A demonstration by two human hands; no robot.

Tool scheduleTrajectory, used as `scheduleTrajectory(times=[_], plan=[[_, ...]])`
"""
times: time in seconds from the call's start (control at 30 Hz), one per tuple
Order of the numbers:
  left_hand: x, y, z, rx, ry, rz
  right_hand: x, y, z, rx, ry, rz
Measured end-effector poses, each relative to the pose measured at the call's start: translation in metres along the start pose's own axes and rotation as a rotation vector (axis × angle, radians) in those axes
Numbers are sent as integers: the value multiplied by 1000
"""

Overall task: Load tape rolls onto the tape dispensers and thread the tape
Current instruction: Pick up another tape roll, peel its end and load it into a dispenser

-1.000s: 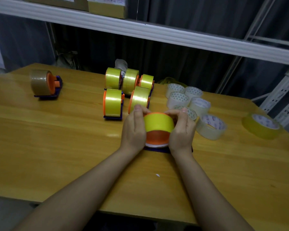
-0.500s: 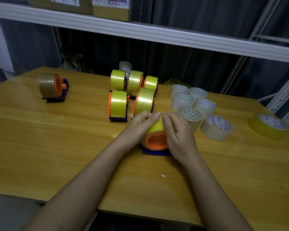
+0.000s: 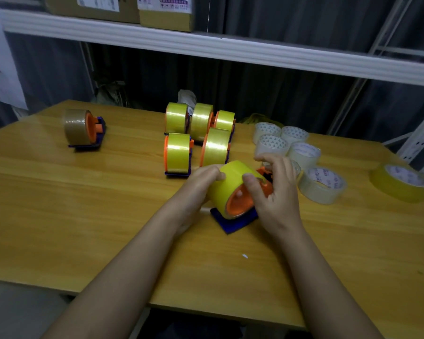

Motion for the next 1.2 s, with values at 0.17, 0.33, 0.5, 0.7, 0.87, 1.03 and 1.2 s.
scheduleTrajectory(times=[0.17, 0.33, 0.5, 0.7, 0.87, 1.03, 1.2], plan=[[-10, -7, 8, 50, 26, 93, 7, -6, 8, 182, -244, -39], [-12, -7, 11, 54, 46, 119, 7, -8, 8, 204, -100, -9], [-13, -8, 15, 63, -8, 109, 17, -9, 10, 231, -88, -150], [-17, -12, 17, 79, -35, 128, 21, -12, 14, 240, -92, -233], [-18, -14, 19, 110, -8, 185, 15, -11, 11, 187, -63, -138], [-19, -14, 21, 119, 72, 223, 2, -13, 8, 127, 75, 32], [-21, -16, 19, 91, 37, 205, 3, -12, 8, 136, 126, 53]])
Point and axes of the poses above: each hand's wrist, its own y-axis towards the middle knuckle, its own z-axis out of the palm, x = y × z, the point moved 8 cm from there along y, towards the middle knuckle, and after that the axes turned 5 degrees about -z, right-handed, at the moved point
